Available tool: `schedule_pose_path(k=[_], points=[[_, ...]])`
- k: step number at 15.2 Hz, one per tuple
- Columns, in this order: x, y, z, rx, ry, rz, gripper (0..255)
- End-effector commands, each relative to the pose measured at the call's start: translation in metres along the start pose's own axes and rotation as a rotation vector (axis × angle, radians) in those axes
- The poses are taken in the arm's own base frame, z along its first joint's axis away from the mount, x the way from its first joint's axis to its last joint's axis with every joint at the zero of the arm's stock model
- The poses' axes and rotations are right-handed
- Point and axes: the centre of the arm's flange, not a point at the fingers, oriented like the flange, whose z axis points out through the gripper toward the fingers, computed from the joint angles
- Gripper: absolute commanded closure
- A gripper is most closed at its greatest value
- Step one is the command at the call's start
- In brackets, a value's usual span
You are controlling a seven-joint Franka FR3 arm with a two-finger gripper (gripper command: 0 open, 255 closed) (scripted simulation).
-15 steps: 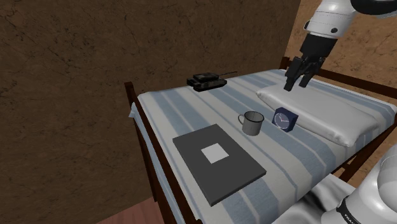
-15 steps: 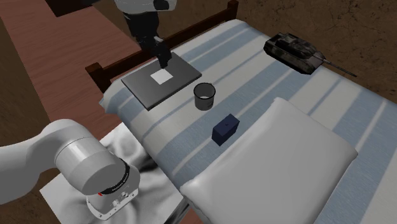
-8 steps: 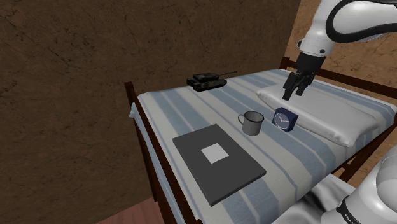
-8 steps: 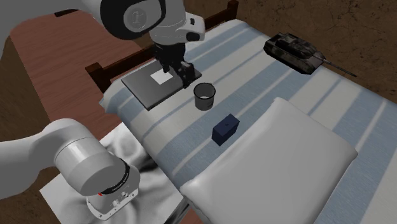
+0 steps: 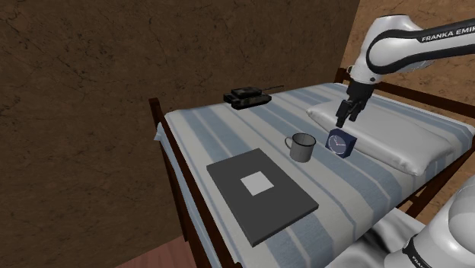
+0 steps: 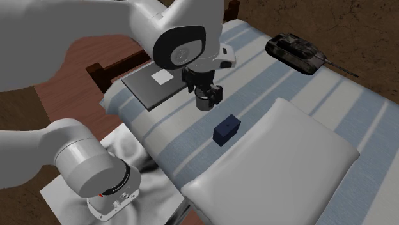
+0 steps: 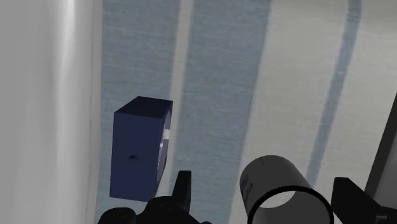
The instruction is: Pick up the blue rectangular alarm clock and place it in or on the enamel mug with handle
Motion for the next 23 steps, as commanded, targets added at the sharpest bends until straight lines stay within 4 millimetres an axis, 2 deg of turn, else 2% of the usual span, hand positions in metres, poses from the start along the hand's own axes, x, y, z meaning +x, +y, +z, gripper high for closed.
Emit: schedule_pose_path(k=[1,11,18,23], points=[[0.007,0.018,0.016,-0.008,-0.008,-0.011,0],[0.047,0.106,0.093,-0.041,-0.045,-0.058,0],[0.046,0.108,0.13,-0.041,-0.045,-0.058,0],[0.046,0.108,0.133,-0.041,-0.045,-0.058,0]])
